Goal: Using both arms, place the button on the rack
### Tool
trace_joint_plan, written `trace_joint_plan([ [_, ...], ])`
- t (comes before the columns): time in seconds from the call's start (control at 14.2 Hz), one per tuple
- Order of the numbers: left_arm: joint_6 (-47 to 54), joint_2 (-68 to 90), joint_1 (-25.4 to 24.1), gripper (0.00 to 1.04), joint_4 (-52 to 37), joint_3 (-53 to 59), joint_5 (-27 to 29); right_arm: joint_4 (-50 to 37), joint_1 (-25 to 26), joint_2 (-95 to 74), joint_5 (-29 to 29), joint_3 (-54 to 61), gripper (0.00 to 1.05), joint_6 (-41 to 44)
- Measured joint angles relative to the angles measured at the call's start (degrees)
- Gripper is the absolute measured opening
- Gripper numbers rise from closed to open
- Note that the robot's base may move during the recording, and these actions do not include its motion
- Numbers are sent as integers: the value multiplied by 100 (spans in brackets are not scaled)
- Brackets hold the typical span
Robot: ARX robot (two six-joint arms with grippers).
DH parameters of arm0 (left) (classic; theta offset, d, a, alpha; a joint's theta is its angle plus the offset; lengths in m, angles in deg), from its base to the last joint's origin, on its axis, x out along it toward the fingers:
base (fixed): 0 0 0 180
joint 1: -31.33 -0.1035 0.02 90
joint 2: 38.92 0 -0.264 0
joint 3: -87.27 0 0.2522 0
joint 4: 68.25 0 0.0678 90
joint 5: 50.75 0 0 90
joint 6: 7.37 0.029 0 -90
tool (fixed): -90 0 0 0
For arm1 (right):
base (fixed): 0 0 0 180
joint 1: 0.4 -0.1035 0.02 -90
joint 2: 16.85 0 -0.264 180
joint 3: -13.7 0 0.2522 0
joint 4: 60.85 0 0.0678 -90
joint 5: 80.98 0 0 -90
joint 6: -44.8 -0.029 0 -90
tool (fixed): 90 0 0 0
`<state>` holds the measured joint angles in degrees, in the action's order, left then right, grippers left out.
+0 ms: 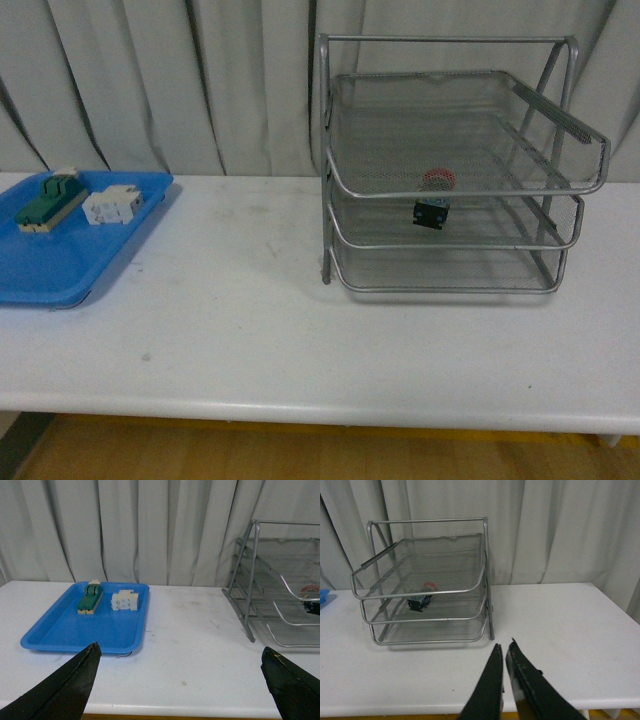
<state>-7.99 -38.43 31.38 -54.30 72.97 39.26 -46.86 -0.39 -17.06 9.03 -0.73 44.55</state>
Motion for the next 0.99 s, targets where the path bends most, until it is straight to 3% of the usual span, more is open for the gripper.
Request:
trace_joint_plan([
  [0.56,0,0,0,98,0,0,0,0,0,0,0,0,100,7],
  [0.99,0,0,0,98,0,0,0,0,0,0,0,0,98,9],
])
